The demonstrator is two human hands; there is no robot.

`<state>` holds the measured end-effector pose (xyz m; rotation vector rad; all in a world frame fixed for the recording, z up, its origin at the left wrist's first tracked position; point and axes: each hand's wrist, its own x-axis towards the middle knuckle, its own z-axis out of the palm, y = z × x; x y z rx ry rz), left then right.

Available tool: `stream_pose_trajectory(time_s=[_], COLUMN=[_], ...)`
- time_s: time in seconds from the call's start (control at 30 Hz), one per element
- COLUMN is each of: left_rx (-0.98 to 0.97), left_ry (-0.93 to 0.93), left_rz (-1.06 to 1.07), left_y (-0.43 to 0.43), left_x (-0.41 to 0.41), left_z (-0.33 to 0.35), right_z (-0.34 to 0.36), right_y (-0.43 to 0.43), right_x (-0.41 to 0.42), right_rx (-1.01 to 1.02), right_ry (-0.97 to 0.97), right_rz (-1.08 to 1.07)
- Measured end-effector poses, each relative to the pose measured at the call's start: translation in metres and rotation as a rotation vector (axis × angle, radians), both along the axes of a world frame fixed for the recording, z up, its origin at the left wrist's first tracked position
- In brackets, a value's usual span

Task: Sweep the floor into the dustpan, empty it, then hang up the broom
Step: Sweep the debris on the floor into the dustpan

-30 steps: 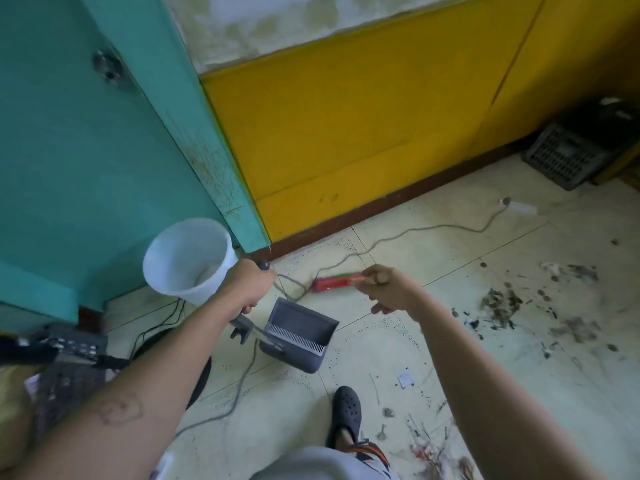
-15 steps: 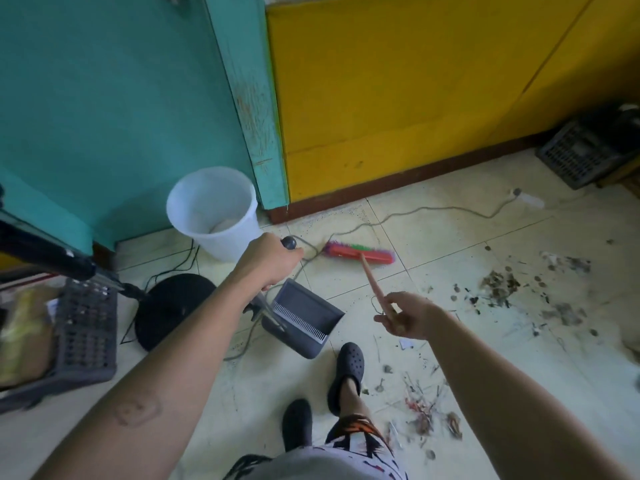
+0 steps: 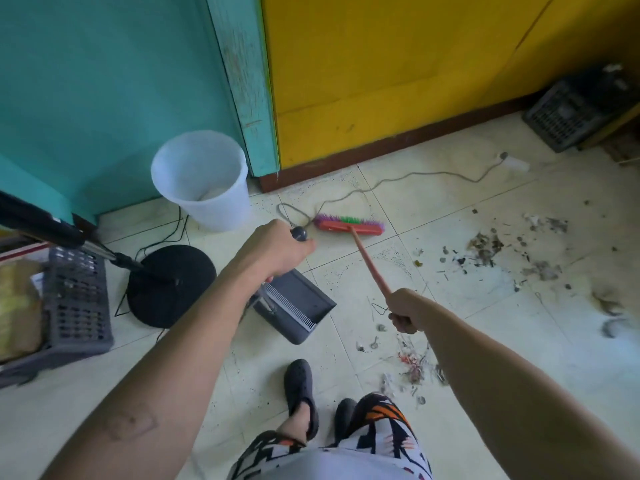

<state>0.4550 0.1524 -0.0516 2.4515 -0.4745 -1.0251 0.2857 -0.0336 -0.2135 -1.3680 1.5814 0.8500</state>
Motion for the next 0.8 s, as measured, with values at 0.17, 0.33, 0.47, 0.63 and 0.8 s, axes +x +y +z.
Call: stream_pose_trajectory(time_s=[0.17, 0.33, 0.47, 0.63, 0.8], left_rx=[0.054, 0.122, 0.181, 0.243, 0.27], left_ry=[-0.044, -0.05, -0.064, -0.149, -0.301], left_rz=[-0.02, 0.005, 0.02, 0.082, 0.167], left_y=[0.007, 0.006, 0.001, 0.0, 0.002], left_x=[-0.013, -0.029, -0.054, -0.103, -0.161], left_z=[-0.01, -0.024, -0.026, -0.002, 0.009], right_z=[-0.002, -0.01, -0.01, 0.0, 0.011], right_y=[0.001, 0.003, 0.006, -0.003, -0.016], right_x=[-0.009, -0.021, -0.048, -0.111, -0.186], right_rx=[0.037, 0.018, -0.043, -0.043, -0.06], right_ry=[-0.054, -0.14, -0.03, 0.014, 0.058], right_rz=[0.02, 0.024, 0.162, 0.309, 0.613])
